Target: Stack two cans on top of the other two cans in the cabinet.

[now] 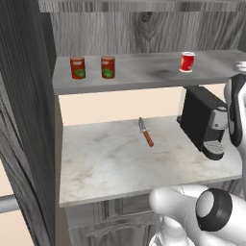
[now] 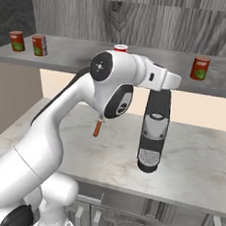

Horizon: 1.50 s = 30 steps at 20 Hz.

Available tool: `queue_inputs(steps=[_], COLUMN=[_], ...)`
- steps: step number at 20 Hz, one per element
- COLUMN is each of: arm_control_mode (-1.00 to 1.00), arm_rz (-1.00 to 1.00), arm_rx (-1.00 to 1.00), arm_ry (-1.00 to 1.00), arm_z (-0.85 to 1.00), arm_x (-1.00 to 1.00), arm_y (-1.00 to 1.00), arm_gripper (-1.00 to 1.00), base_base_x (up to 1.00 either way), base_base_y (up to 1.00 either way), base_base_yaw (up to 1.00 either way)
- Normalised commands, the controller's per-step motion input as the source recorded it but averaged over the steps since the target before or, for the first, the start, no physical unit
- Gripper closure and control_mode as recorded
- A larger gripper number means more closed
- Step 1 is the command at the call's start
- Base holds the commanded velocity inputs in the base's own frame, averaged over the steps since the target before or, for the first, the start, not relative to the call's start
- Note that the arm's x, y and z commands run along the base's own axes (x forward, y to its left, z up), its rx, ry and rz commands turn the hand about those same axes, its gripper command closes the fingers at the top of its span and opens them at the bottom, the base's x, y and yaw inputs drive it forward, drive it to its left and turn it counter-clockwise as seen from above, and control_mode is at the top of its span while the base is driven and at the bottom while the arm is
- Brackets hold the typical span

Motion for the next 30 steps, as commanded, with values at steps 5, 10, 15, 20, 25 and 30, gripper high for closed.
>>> queue_inputs(steps=[5, 10, 15, 20, 25, 30], arm_control_mode=[-1.0, -1.0, -1.0, -1.0, -1.0, -1.0], arm_rz=[0.0, 0.0, 0.0, 0.0, 0.0, 0.0], arm_rx=[0.0, 0.0, 0.0, 0.0, 0.0, 0.0], arm_ry=[0.0, 0.0, 0.0, 0.0, 0.0, 0.01], arm_z=[0.0, 0.0, 0.0, 0.0, 0.0, 0.0], arm_x=[0.23, 0.28, 0.35, 0.33, 0.3, 0.19], arm_y=[-0.01, -0.11, -0.24, -0.2, -0.2, -0.21], arm_gripper=[-1.0, -1.0, -1.0, -1.0, -1.0, -1.0], base_base_x=[0.0, 0.0, 0.0, 0.0, 0.0, 0.0], base_base_y=[0.0, 0.0, 0.0, 0.0, 0.0, 0.0], base_base_yaw=[0.0, 0.0, 0.0, 0.0, 0.0, 0.0])
